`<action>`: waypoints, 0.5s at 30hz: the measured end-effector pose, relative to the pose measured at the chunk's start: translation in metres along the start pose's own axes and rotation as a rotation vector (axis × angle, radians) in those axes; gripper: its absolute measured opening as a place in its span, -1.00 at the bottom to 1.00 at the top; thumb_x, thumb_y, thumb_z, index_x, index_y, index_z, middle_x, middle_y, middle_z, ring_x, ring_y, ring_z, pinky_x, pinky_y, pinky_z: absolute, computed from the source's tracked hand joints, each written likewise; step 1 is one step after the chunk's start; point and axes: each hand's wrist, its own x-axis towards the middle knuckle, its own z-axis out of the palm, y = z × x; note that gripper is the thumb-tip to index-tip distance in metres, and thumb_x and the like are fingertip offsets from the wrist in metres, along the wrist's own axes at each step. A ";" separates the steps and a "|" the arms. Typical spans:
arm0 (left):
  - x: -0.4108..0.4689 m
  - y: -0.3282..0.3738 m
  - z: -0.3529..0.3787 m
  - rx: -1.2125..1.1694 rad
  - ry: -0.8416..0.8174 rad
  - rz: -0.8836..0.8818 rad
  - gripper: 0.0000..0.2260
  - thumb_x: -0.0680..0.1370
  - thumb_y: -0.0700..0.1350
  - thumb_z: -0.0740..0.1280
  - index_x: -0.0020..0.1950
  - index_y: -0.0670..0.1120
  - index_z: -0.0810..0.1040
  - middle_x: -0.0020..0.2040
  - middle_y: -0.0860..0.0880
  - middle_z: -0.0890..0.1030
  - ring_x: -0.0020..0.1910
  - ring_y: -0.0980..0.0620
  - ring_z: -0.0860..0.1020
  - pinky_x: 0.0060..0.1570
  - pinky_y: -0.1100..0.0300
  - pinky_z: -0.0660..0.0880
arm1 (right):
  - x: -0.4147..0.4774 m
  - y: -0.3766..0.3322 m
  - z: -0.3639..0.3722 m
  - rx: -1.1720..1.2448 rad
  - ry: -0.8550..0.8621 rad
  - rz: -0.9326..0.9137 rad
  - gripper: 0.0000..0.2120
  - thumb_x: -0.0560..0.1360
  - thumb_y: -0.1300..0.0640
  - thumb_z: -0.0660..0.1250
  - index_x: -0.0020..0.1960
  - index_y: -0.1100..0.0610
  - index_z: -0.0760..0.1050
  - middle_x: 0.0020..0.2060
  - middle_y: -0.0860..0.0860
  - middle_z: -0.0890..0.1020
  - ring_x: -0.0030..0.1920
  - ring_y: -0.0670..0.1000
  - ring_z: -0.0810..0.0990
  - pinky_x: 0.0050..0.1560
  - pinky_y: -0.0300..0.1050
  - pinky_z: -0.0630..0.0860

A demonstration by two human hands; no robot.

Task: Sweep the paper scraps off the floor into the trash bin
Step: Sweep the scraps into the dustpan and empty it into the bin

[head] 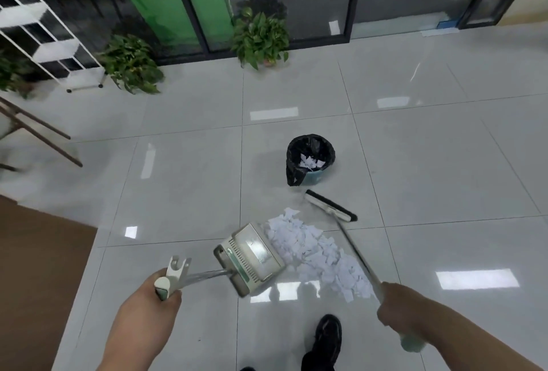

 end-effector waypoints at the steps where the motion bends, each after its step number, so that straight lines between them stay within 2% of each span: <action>1: 0.002 -0.012 -0.007 -0.001 0.004 0.002 -0.69 0.60 -0.11 0.30 0.32 0.11 0.55 -0.20 0.00 0.64 -0.19 -0.05 0.58 -0.19 0.07 0.46 | -0.009 -0.003 0.006 -0.007 -0.015 -0.032 -0.69 0.41 0.17 0.28 0.15 0.11 0.43 -0.14 -0.05 0.51 -0.14 -0.03 0.59 -0.30 -0.23 0.39; 2: 0.004 -0.024 -0.014 -0.007 0.008 0.002 -0.69 0.60 -0.12 0.29 0.32 0.11 0.55 -0.21 -0.01 0.64 -0.21 -0.05 0.59 -0.22 0.08 0.46 | -0.016 -0.009 0.008 0.022 -0.031 -0.018 -0.75 0.38 0.18 0.28 0.07 0.09 0.43 -0.13 -0.05 0.54 -0.12 -0.03 0.61 -0.29 -0.21 0.38; 4: 0.009 -0.049 -0.030 -0.023 0.008 -0.009 -0.69 0.58 -0.12 0.30 0.30 0.13 0.55 -0.26 -0.03 0.64 -0.27 -0.08 0.60 -0.27 0.09 0.49 | -0.030 -0.017 0.013 0.012 -0.014 -0.013 -0.85 0.40 0.20 0.29 -0.04 0.07 0.42 -0.17 -0.04 0.55 -0.20 -0.04 0.55 -0.28 -0.21 0.37; 8: 0.018 -0.105 -0.053 -0.082 0.016 -0.041 -0.77 0.57 -0.11 0.29 0.18 0.13 0.58 -0.37 -0.04 0.61 -0.37 -0.10 0.59 -0.28 0.04 0.60 | -0.055 -0.053 0.033 0.074 0.019 -0.015 -0.90 0.43 0.21 0.32 -0.13 0.09 0.39 -0.22 -0.01 0.52 -0.28 -0.02 0.48 -0.30 -0.20 0.37; 11: 0.021 -0.144 -0.061 -0.093 0.021 -0.048 -0.78 0.57 -0.11 0.29 0.18 0.09 0.59 -0.38 -0.04 0.61 -0.40 -0.10 0.59 -0.30 0.04 0.60 | -0.050 -0.084 0.056 0.124 0.059 0.035 -0.91 0.43 0.23 0.30 -0.13 0.12 0.39 -0.20 0.03 0.54 -0.27 0.02 0.48 -0.31 -0.19 0.36; 13: 0.024 -0.167 -0.063 -0.094 0.018 -0.062 -0.76 0.58 -0.12 0.28 0.19 0.12 0.58 -0.37 -0.05 0.61 -0.40 -0.11 0.59 -0.33 0.08 0.57 | -0.041 -0.108 0.070 0.065 0.082 0.049 -0.95 0.44 0.24 0.27 -0.12 0.14 0.41 -0.20 0.04 0.57 -0.27 0.03 0.50 -0.33 -0.18 0.36; 15: 0.028 -0.189 -0.063 -0.094 0.014 -0.082 -0.75 0.59 -0.11 0.27 0.20 0.15 0.57 -0.36 -0.06 0.62 -0.40 -0.11 0.60 -0.36 0.11 0.56 | -0.025 -0.127 0.085 -0.092 0.077 0.009 -0.96 0.46 0.26 0.24 -0.15 0.16 0.42 -0.23 0.06 0.56 -0.24 0.08 0.51 -0.36 -0.18 0.35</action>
